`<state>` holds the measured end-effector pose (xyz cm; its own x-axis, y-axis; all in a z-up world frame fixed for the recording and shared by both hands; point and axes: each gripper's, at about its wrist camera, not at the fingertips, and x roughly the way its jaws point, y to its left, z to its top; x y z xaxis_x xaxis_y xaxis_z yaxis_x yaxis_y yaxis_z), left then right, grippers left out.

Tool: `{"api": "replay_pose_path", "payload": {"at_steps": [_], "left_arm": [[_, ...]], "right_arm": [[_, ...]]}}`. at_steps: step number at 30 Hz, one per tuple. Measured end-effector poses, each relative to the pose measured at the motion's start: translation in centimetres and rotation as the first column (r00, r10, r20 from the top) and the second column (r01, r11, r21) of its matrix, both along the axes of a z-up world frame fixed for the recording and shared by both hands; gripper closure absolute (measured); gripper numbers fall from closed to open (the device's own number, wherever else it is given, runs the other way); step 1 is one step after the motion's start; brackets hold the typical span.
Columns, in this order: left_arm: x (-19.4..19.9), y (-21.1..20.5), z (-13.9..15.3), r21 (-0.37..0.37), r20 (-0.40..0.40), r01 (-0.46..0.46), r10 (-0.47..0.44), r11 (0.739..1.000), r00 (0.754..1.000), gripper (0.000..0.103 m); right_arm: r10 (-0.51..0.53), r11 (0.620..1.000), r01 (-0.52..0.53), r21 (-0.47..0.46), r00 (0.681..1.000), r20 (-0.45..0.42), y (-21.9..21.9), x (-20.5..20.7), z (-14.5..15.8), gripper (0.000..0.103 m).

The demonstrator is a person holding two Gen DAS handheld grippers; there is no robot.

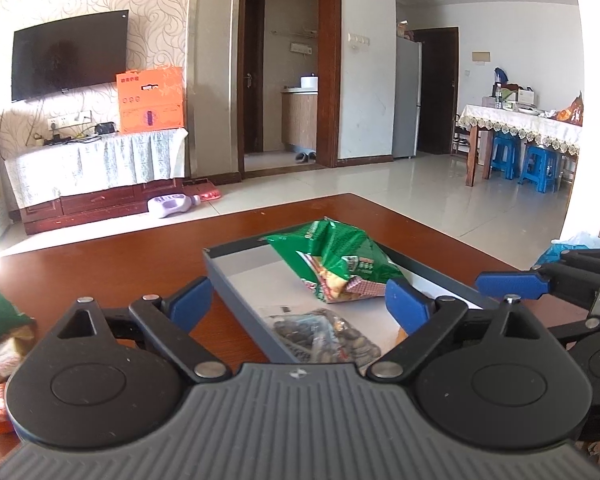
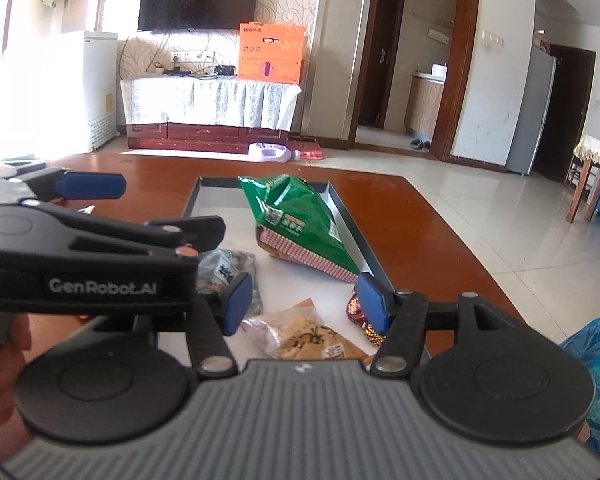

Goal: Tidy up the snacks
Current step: 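Move both tools back toward the orange snacks on the table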

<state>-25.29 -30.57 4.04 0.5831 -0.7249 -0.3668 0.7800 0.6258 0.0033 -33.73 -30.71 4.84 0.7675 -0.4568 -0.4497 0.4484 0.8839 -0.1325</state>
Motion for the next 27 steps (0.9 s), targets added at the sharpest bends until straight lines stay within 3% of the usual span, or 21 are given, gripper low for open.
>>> {"api": "replay_pose_path", "payload": {"at_steps": [8,15,27], "left_arm": [[-0.4,4.6,1.2,-0.011,-0.029,-0.06,0.06,0.998,0.998,0.007],[-0.3,9.9,2.2,-0.017,-0.016,-0.124,0.124,0.992,0.992,0.007],[2.0,18.5,1.9,0.057,0.008,-0.247,0.247,0.967,0.969,0.007]], "right_arm": [[0.042,0.999,-0.042,-0.011,0.999,0.025,2.4,0.2,0.8,0.039],[0.143,0.99,-0.143,-0.018,0.988,0.051,5.6,0.8,1.5,0.039],[0.328,0.944,-0.328,0.041,0.945,0.007,10.7,3.9,0.8,0.039]]}}
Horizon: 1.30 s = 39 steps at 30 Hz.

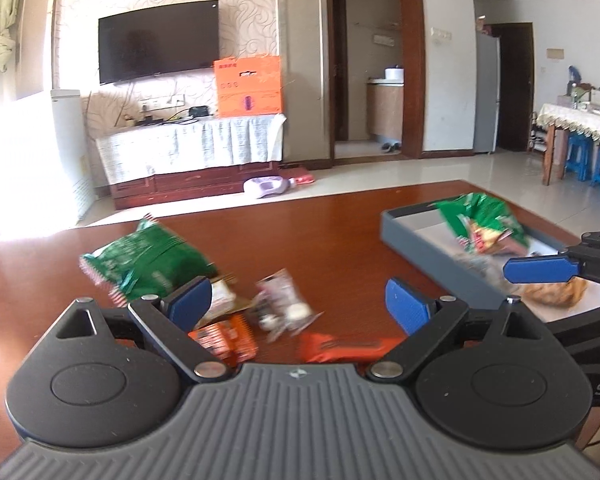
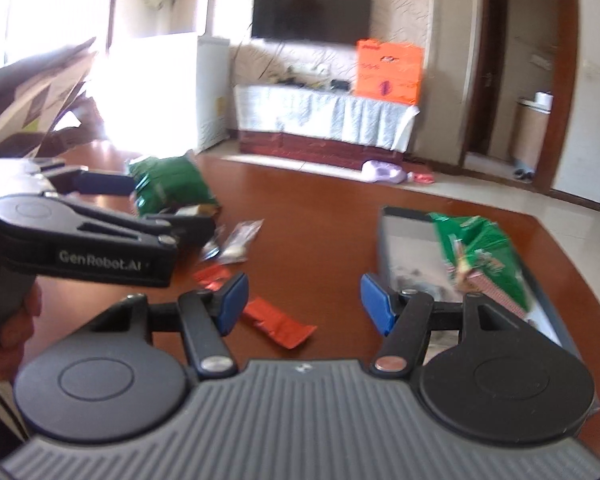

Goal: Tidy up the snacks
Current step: 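Move both tools back toward the orange snacks on the table, then lower the left gripper onto the orange pastry packet and close it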

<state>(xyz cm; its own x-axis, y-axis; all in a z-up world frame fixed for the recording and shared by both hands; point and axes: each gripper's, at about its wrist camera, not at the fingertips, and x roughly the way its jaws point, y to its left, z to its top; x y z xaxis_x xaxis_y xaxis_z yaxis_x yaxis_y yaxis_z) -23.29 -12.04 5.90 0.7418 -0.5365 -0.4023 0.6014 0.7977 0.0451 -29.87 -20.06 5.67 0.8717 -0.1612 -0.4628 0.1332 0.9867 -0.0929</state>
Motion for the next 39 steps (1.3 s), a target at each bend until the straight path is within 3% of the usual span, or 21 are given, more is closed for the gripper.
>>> {"api": "replay_pose_path", "payload": {"at_steps": [10,16,23,30,34,39], "left_arm": [[3.2,1.1,-2.9,0.116,-0.05,-0.036,0.042,0.993,0.998,0.007],[6.2,1.6,-3.7,0.166,-0.07,0.027,-0.016,0.986,0.997,0.007],[9.0,1.0,-4.8,0.193,-0.175,0.067,-0.033,0.979,0.984,0.007],[9.7,0.8,-5.3,0.192,-0.222,0.113,-0.069,0.975,0.973,0.008],[10.0,0.7,-5.4,0.168,-0.252,0.126,-0.081,0.978,0.964,0.01],[9.9,0.7,-5.4,0.156,-0.251,0.124,-0.082,0.98,0.964,0.018]], "right_arm": [[0.043,0.999,-0.043,-0.002,0.99,-0.138,1.4,3.1,-2.2,0.039],[0.052,0.998,-0.058,-0.032,0.985,-0.166,1.3,3.4,-2.6,0.039],[0.087,0.995,-0.094,-0.027,0.977,-0.193,0.7,4.6,-2.9,0.039],[0.119,0.988,-0.139,-0.069,0.964,-0.236,1.3,6.7,-3.5,0.038],[0.119,0.986,-0.143,-0.083,0.964,-0.24,1.3,7.2,-3.5,0.028],[0.134,0.99,-0.141,-0.011,0.959,-0.25,0.6,7.7,-3.4,0.026]]}}
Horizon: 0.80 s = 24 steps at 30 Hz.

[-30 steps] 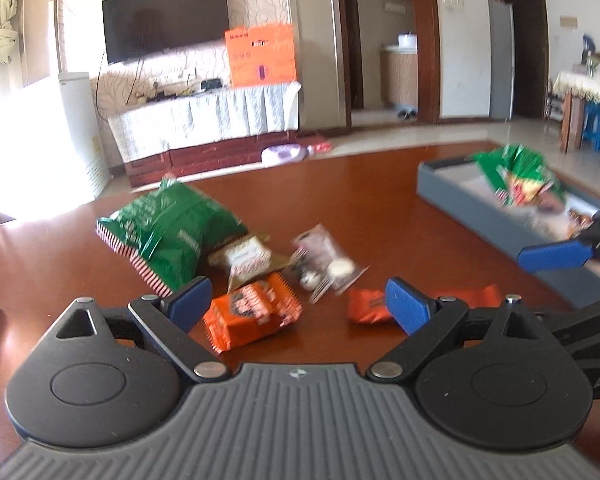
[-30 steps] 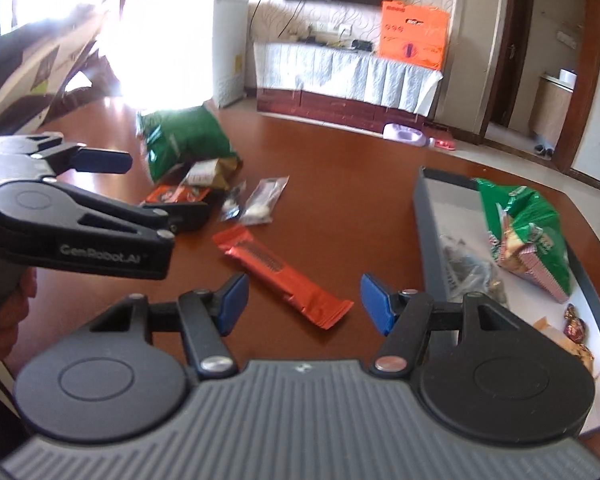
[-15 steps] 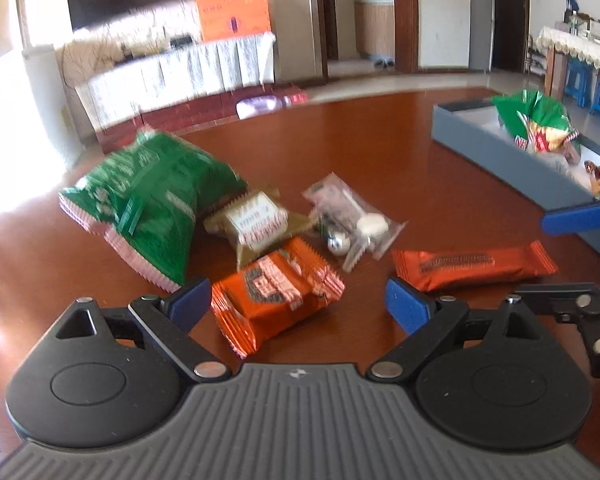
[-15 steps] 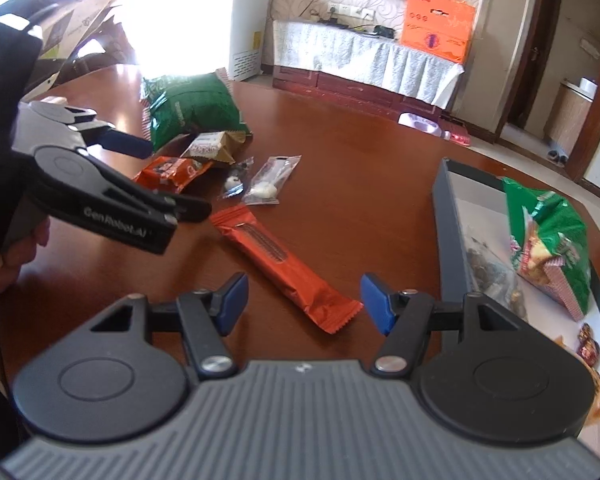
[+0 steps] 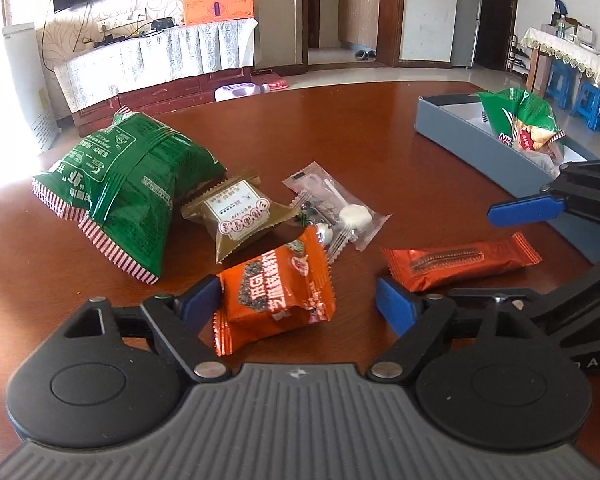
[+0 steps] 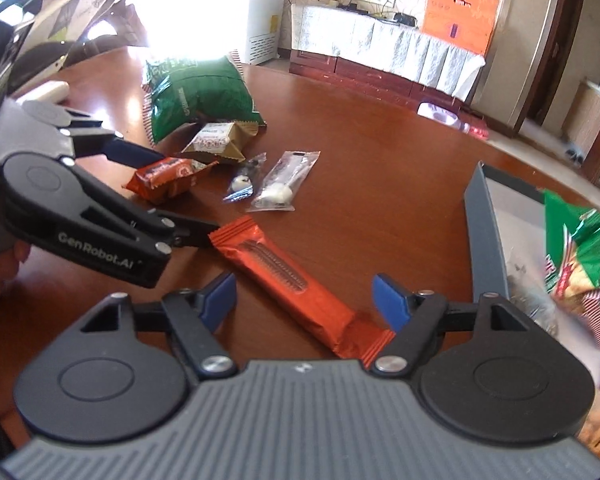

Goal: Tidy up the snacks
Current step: 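Lower the left gripper onto the orange pastry packet and close it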

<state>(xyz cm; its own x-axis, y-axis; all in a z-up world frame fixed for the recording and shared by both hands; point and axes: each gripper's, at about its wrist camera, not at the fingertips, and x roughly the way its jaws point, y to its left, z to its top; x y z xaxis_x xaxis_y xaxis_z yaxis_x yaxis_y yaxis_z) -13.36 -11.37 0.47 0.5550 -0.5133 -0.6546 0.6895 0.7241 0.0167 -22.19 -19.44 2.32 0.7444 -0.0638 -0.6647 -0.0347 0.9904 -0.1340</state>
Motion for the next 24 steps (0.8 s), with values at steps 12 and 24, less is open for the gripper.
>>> {"api": "replay_pose_path", "payload": {"at_steps": [12,24], "left_arm": [[-0.6,0.5,0.0,-0.007,-0.005,-0.055,0.055,0.998,0.998,0.024],[-1.8,-0.2,0.0,-0.028,0.008,-0.072,0.072,0.997,0.997,0.044]], "right_arm": [[0.049,0.999,-0.048,0.024,0.998,-0.039,1.9,-1.3,0.5,0.076],[0.002,1.0,-0.002,0.007,1.0,-0.007,2.8,-1.6,0.1,0.045]]}}
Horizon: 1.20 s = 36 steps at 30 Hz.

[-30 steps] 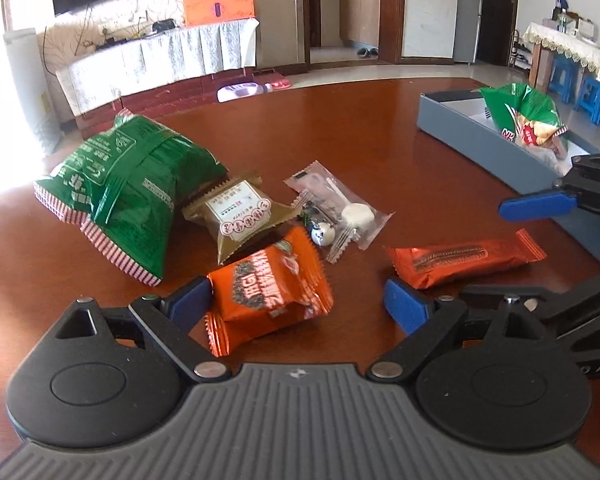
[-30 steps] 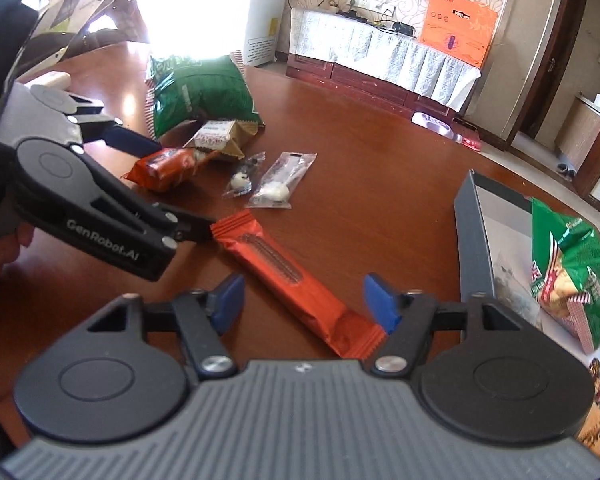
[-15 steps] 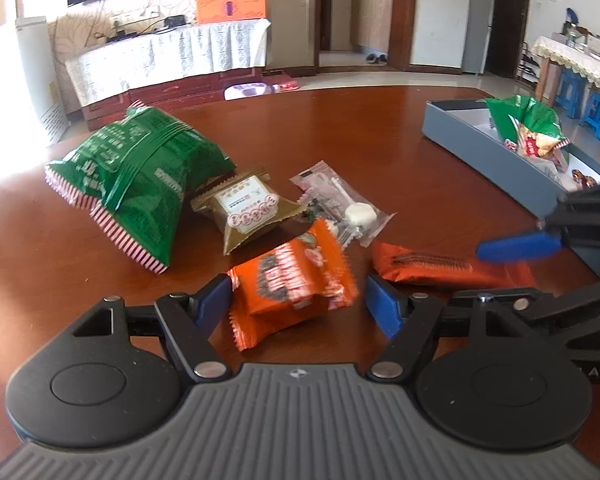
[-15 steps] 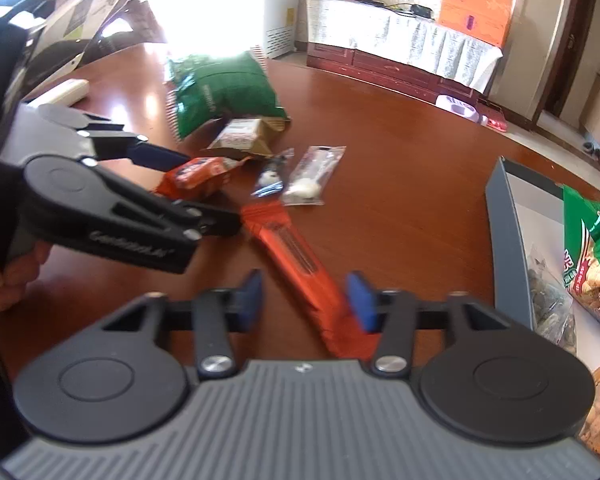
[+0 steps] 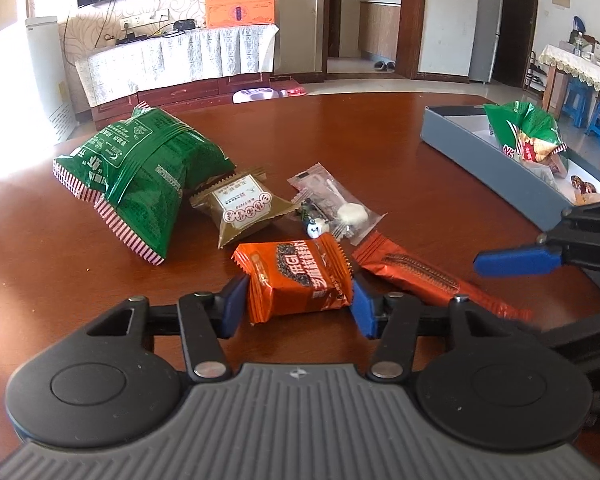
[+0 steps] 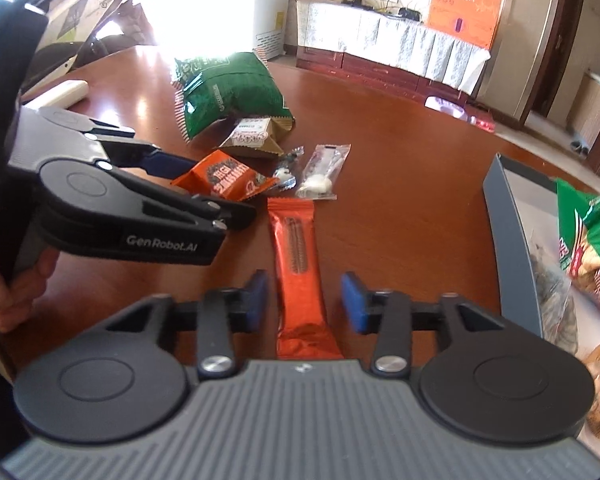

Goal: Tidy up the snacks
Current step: 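Lower the left gripper onto the orange pastry packet and close it, then close the right gripper on the long orange wafer bar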

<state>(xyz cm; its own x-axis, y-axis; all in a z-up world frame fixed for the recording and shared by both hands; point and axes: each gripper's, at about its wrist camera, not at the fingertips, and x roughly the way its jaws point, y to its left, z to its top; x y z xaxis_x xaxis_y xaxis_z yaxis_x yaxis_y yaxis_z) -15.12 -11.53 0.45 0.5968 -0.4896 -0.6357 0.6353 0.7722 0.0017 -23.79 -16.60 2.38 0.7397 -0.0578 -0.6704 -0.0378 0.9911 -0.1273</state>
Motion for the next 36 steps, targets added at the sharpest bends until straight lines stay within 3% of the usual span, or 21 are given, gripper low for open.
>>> {"api": "replay_pose_path", "payload": {"at_steps": [2,3,4,6,8,10,12,13,16,19,31,36], "left_arm": [[0.0,-0.2,0.1,0.005,-0.001,-0.004,0.004,1.0,1.0,0.044],[-0.1,-0.3,0.1,0.014,0.003,-0.014,0.013,1.0,1.0,0.038],[0.1,-0.3,-0.1,0.028,0.007,-0.03,0.029,0.999,1.0,0.024],[0.4,-0.2,-0.1,0.039,0.004,-0.055,0.055,0.998,0.998,0.018],[0.6,0.0,-0.1,0.032,-0.005,-0.063,0.063,0.997,0.998,0.017],[0.9,0.0,-0.2,0.032,-0.011,-0.063,0.064,0.997,0.998,0.015],[1.1,0.1,-0.2,0.014,-0.018,-0.04,0.04,0.999,0.999,0.022],[1.0,0.1,-0.2,0.01,-0.008,-0.033,0.033,0.999,0.999,0.033],[0.7,-0.1,-0.2,0.0,0.001,-0.016,0.016,1.0,1.0,0.049],[0.5,-0.2,-0.2,-0.005,0.0,-0.012,0.012,1.0,1.0,0.058],[-0.6,-0.4,0.4,0.002,0.051,-0.03,0.03,1.0,0.998,0.06],[-0.8,-0.5,0.2,0.02,0.041,-0.033,0.033,0.999,0.999,0.06]], "right_arm": [[-0.009,1.0,0.009,-0.029,1.0,0.008,0.2,0.1,0.0,0.034],[-0.009,0.999,0.01,-0.032,1.0,0.01,0.2,0.2,0.0,0.033],[-0.006,1.0,0.006,-0.022,1.0,0.009,0.2,0.3,0.0,0.034],[-0.003,1.0,0.003,-0.009,1.0,0.006,0.1,0.5,0.0,0.035],[0.01,1.0,-0.01,0.008,1.0,-0.002,0.1,0.7,0.1,0.045],[0.021,1.0,-0.021,0.022,1.0,-0.007,0.2,0.8,0.2,0.062],[0.031,1.0,-0.031,0.003,0.999,-0.009,0.7,0.8,0.2,0.073],[0.035,0.999,-0.035,0.0,0.999,-0.01,0.8,0.8,0.2,0.076],[0.029,1.0,-0.029,0.003,1.0,-0.013,0.7,0.5,0.3,0.076],[0.016,1.0,-0.016,0.016,1.0,-0.017,0.4,0.2,0.3,0.077],[-0.041,0.997,0.039,0.061,0.999,0.02,-0.8,-2.0,1.1,0.077],[-0.042,0.998,0.043,0.046,0.999,-0.014,-0.8,-2.2,0.3,0.077]]}}
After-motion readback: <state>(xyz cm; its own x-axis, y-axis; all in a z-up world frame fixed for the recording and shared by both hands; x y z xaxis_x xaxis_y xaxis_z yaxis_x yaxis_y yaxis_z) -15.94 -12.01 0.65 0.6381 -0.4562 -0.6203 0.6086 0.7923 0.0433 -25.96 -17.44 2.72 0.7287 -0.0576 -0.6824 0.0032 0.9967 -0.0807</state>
